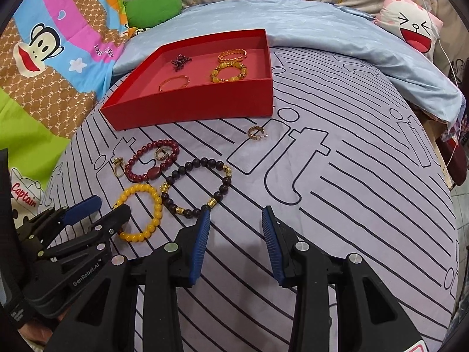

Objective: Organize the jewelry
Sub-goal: 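Withdraw both open tools from the tray toward the remaining bracelets, then grasp the orange-yellow beaded bracelet with the left tool while the right tool grasps the black beaded bracelet, then carry both bracelets in both tools over the red tray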

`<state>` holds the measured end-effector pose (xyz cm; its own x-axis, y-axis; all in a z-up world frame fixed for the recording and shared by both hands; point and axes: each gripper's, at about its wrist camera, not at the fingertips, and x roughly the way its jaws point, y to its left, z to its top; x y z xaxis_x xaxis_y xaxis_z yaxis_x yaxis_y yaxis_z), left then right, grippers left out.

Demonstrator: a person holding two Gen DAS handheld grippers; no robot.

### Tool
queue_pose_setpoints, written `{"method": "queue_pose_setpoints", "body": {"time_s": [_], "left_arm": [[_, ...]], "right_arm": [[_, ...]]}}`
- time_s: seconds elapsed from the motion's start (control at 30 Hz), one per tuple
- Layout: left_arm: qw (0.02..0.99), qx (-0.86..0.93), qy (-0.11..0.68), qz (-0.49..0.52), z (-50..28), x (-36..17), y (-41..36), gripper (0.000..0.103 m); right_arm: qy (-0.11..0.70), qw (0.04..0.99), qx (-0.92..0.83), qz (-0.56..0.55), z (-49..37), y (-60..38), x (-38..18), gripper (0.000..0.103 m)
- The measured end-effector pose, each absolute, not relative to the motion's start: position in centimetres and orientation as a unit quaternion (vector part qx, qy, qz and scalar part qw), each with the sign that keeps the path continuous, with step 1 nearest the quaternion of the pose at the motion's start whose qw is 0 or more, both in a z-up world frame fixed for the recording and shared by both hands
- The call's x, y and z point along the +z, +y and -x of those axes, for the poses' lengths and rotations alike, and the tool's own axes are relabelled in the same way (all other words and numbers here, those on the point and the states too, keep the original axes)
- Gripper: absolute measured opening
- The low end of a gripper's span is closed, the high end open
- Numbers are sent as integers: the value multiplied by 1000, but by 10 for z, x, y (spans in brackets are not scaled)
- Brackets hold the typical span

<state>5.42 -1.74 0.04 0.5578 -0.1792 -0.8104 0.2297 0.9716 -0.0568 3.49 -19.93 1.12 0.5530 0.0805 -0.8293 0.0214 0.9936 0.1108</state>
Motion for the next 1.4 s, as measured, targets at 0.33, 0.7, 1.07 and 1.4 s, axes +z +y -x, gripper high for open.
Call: {"method": "queue_pose_setpoints", "body": {"time_s": [0.33, 0.7, 1.07, 1.4], "left_arm": [[880, -124, 458, -13, -55, 1, -12, 8], [877, -125, 463, -12, -53, 1, -11, 8], [877, -123, 464, -16, -53, 1, -13, 8], [872, -135, 470, -13, -54, 13, -15, 7]], "right_arm": [[476, 877, 19, -54, -53, -192, 5, 37], [483, 875, 16, -34, -66, -182, -4, 27], [480, 877, 11, -30, -58, -185, -5, 8], [462, 886, 16, -43, -42, -190, 16, 8]]}}
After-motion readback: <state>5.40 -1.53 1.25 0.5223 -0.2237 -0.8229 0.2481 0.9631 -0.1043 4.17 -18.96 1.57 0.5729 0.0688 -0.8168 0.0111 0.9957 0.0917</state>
